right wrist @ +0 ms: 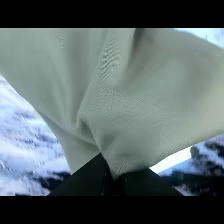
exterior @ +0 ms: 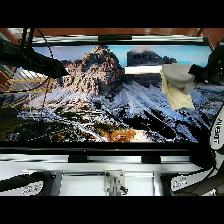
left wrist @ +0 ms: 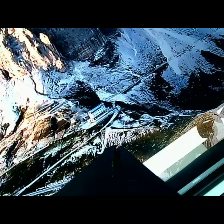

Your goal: Fold the shirts.

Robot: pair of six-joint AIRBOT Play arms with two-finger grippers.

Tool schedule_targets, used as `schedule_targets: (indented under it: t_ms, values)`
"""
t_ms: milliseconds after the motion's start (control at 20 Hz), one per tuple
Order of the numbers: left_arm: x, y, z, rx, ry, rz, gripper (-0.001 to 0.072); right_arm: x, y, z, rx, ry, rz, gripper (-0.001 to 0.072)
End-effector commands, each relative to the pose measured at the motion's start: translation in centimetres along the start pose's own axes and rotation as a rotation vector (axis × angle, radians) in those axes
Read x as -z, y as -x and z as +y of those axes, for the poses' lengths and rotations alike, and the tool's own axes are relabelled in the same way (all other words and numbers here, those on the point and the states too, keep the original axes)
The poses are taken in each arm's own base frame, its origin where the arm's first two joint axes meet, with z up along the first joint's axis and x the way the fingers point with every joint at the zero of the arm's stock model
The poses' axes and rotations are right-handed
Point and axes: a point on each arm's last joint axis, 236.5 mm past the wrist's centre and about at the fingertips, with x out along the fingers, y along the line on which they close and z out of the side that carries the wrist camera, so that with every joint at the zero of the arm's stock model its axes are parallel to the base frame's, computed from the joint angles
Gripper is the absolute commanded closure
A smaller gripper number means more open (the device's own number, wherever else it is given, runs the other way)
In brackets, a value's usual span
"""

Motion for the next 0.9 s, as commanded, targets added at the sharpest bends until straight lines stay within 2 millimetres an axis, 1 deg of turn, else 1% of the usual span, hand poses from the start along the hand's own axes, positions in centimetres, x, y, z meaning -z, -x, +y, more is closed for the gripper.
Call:
schedule_targets:
  t_ms: [0, 100, 200, 250, 300, 350, 400, 450, 500, 550, 600, 650, 700, 750, 800, 850]
  values:
    - [0.0, 0.0, 0.0, 0.000, -0.007, 0.000, 0.0680, 5.4, -2.6, -1.4, 0.071, -0.034, 0.191, 0.0646]
    - [0.0, 0.0, 0.0, 0.000, -0.007, 0.000, 0.0680, 7.4, -3.7, -1.4, 0.076, -0.048, 0.255, 0.0646]
    - [0.0, 0.0, 0.0, 0.000, -0.007, 0.000, 0.0680, 8.3, -4.3, -1.5, 0.081, -0.050, 0.283, 0.0644]
    - [0.0, 0.0, 0.0, 0.000, -0.007, 0.000, 0.0680, 8.3, -4.5, -2.0, 0.104, -0.057, 0.277, 0.0542]
    - [0.0, 0.0, 0.0, 0.000, -0.007, 0.000, 0.0680, 7.9, -4.5, -2.6, 0.127, -0.051, 0.259, 0.0236]
    - [0.0, 0.0, 0.0, 0.000, -0.007, 0.000, 0.0681, 7.4, -4.1, -3.4, 0.155, -0.033, 0.239, 0.0128]
    - [0.0, -0.1, 0.0, 0.000, -0.007, 0.002, 0.0680, 6.6, -3.3, -4.3, 0.190, -0.026, 0.206, 0.0128]
    - [0.1, -0.3, 0.1, 0.001, -0.005, 0.005, 0.0680, 5.5, -1.9, -5.3, 0.224, -0.022, 0.157, 0.0128]
    - [0.1, -0.6, 0.2, 0.002, -0.002, 0.011, 0.0680, 4.1, 0.1, -5.9, 0.242, -0.024, 0.095, 0.0129]
    - [0.2, -1.0, 0.4, 0.004, 0.001, 0.020, 0.0680, 2.3, 2.2, -6.1, 0.238, -0.022, 0.010, 0.0129]
    - [0.4, -1.7, 0.7, 0.007, -0.019, 0.033, 0.0680, -0.7, 4.8, -5.6, 0.204, -0.010, -0.124, 0.0129]
    - [0.5, -2.4, 1.1, 0.003, -0.042, 0.043, 0.0681, -4.0, 8.3, -3.6, 0.115, -0.011, -0.288, 0.0131]
    - [0.8, -3.4, 2.1, -0.027, -0.047, 0.066, 0.0682, -6.7, 11.8, -0.6, 0.003, 0.006, -0.442, 0.0132]
    - [1.6, -4.4, 3.8, -0.098, -0.063, 0.115, 0.0682, -8.4, 15.2, 3.4, -0.121, 0.045, -0.571, 0.0133]
    - [2.6, -5.2, 6.0, -0.206, -0.056, 0.170, 0.0682, -8.0, 17.2, 7.5, -0.211, 0.110, -0.622, 0.0134]
    - [3.5, -5.7, 8.4, -0.330, -0.029, 0.223, 0.0682, -6.1, 17.0, 10.7, -0.216, 0.229, -0.588, 0.0135]
